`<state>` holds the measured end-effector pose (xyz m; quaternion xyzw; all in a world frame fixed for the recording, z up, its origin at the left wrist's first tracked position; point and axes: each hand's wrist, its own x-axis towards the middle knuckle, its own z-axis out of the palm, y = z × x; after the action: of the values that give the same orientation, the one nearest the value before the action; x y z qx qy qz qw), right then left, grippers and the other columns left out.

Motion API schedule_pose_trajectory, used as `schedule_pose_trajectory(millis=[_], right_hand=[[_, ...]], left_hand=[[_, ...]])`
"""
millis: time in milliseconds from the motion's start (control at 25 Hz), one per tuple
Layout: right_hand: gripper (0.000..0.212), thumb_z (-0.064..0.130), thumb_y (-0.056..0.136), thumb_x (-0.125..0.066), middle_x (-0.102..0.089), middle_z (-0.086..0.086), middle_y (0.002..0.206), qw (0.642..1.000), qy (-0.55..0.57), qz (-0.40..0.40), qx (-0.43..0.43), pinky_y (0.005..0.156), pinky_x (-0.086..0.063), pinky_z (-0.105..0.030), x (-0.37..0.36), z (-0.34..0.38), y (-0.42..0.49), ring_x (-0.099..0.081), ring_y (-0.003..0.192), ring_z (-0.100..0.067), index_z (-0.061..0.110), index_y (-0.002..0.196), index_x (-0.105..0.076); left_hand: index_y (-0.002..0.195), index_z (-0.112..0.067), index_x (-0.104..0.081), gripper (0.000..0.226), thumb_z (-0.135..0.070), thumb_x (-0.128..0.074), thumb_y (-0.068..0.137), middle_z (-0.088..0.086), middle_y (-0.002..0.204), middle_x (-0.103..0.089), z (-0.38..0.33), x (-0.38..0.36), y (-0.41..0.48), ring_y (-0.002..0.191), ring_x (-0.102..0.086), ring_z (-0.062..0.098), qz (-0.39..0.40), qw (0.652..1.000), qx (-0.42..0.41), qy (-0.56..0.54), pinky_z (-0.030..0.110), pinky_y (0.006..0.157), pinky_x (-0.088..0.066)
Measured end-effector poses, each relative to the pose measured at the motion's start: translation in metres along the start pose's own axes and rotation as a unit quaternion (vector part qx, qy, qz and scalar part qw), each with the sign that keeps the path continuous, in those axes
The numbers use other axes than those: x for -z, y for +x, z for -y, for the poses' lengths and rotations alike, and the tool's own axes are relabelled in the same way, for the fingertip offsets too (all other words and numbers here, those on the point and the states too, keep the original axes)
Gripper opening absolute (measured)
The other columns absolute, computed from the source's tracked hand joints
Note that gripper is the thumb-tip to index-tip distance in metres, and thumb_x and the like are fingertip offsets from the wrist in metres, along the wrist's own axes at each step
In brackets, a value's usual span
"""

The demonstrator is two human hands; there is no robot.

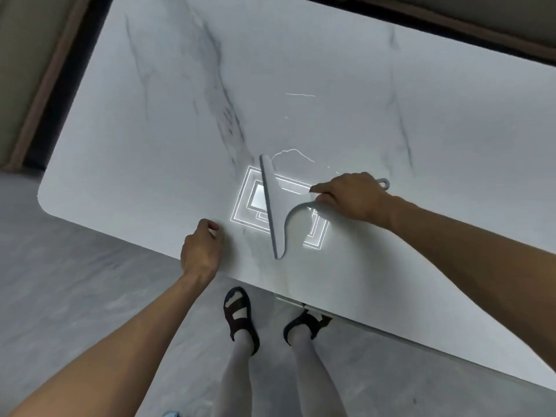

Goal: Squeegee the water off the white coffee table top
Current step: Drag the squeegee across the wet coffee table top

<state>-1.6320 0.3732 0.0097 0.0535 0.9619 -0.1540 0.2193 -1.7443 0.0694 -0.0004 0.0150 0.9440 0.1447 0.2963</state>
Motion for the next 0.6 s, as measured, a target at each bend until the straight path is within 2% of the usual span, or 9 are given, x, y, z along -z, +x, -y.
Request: schedule_pose_trajectory(millis=[80,160,320,400,480,600], right_hand=[[0.032,0.045,0.099,-0.033,-0.07,-0.001,0.104,0.997,0.009,-0.019,-0.073,0.072,-0.044,-0.036,0.008,-0.036,-0.017,-0.063,0.097,-0.029,0.042,0.121,-0.056],[0.032,0.045,0.099,-0.034,-0.07,-0.001,0.105,0.99,-0.001,-0.045,-0.13,0.07,-0.043,-0.035,0.013,-0.066,-0.039,-0.063,0.095,-0.03,0.042,0.122,-0.056],[0.032,0.049,0.096,-0.031,-0.069,0.0,0.081,0.978,-0.05,-0.093,-0.18,0.061,-0.042,-0.032,0.024,-0.087,-0.068,-0.062,0.073,-0.03,0.04,0.107,-0.059],[0.035,0.052,0.095,-0.028,-0.069,0.004,0.081,0.98,-0.046,-0.113,-0.156,0.059,-0.041,-0.031,0.032,-0.072,-0.065,-0.063,0.072,-0.028,0.04,0.108,-0.058],[0.038,0.055,0.094,-0.027,-0.07,0.007,0.088,0.989,-0.029,-0.1,-0.103,0.061,-0.043,-0.03,0.04,-0.045,-0.049,-0.066,0.082,-0.025,0.043,0.114,-0.056],[0.034,0.053,0.096,-0.034,-0.068,0.005,0.097,0.998,-0.005,-0.033,0.052,0.065,-0.041,-0.031,0.029,0.019,-0.007,-0.066,0.092,-0.022,0.045,0.124,-0.053]], left_hand=[[0.115,-0.017,-0.057,0.022,-0.019,-0.045,0.097,0.007,0.106,-0.067,-0.013,-0.002,0.001,0.086,-0.062,0.027,0.011,1.0,-0.021,0.001,0.033,0.072,-0.051],[0.119,-0.015,-0.057,0.026,-0.016,-0.045,0.096,0.006,0.112,-0.066,-0.026,-0.001,0.001,0.095,-0.062,0.026,0.011,0.999,-0.042,-0.01,0.031,0.075,-0.047],[0.126,-0.01,-0.055,0.032,-0.015,-0.048,0.095,0.009,0.124,-0.06,-0.047,0.0,0.011,0.113,-0.057,0.029,0.021,0.996,-0.08,-0.028,0.033,0.086,-0.043],[0.13,-0.01,-0.052,0.04,-0.009,-0.05,0.09,0.011,0.13,-0.056,-0.052,0.003,0.019,0.121,-0.052,0.029,0.02,0.996,-0.082,-0.023,0.037,0.093,-0.044],[0.134,-0.01,-0.049,0.049,-0.004,-0.05,0.086,0.01,0.136,-0.052,-0.058,0.012,0.032,0.127,-0.048,0.029,0.011,0.997,-0.077,-0.029,0.039,0.101,-0.042],[0.137,-0.008,-0.044,0.052,-0.002,-0.048,0.086,0.011,0.139,-0.049,-0.063,0.036,0.065,0.129,-0.045,0.029,-0.003,0.997,-0.057,-0.054,0.04,0.106,-0.04]])
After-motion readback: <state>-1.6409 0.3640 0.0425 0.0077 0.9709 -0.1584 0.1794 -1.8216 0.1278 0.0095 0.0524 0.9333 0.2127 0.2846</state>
